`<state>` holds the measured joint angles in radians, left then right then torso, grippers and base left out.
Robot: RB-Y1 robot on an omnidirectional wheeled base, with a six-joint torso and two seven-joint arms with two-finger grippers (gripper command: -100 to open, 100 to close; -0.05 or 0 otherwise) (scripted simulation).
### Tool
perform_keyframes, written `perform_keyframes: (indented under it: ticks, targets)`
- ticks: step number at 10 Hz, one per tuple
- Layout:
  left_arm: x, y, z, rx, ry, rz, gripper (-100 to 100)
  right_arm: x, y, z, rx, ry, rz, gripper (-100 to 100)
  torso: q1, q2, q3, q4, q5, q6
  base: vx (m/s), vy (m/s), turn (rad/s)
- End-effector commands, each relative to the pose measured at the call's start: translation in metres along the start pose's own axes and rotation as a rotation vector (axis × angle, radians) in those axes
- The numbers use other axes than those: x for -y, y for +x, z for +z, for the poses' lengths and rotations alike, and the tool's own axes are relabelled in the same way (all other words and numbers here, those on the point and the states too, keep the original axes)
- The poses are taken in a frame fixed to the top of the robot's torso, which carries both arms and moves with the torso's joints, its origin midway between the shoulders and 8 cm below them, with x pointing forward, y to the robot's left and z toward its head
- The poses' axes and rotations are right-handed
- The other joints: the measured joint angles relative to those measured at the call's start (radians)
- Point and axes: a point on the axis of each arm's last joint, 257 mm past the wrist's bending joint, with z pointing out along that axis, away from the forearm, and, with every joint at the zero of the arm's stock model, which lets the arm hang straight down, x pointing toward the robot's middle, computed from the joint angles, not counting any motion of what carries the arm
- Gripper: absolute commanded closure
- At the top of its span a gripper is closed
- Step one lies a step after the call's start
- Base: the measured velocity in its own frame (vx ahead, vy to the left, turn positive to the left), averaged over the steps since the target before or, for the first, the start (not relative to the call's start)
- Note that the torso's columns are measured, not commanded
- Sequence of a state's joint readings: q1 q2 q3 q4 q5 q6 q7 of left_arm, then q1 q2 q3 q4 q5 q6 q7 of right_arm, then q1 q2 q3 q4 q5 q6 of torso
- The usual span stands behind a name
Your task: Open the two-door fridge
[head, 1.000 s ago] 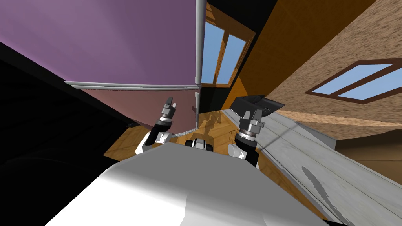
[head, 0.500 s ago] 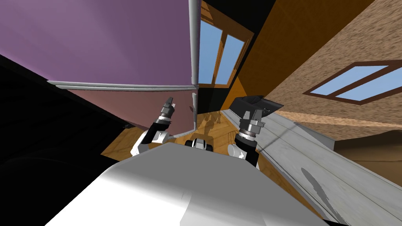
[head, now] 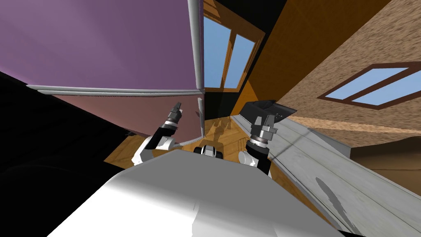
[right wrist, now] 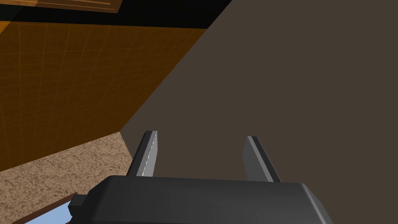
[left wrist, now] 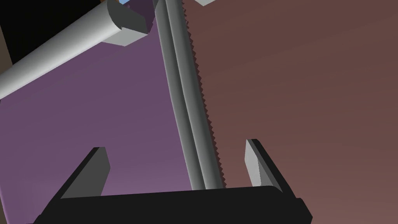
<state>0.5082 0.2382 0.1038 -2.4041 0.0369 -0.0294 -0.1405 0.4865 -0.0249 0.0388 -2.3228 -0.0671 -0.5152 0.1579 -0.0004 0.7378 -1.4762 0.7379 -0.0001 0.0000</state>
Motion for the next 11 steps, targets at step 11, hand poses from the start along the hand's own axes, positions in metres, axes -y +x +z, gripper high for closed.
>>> perform_keyframes:
  ticks: [11]
  targets:
    - [-0.070, -0.026, -0.007, -0.051, -0.291, 0.178, -100, 0.000, 0.000, 0.000, 0.000, 0.000, 0.000, 0, 0.000, 0.000, 0.000, 0.000, 0.000, 0.000, 0.067, -0.063, -0.008]
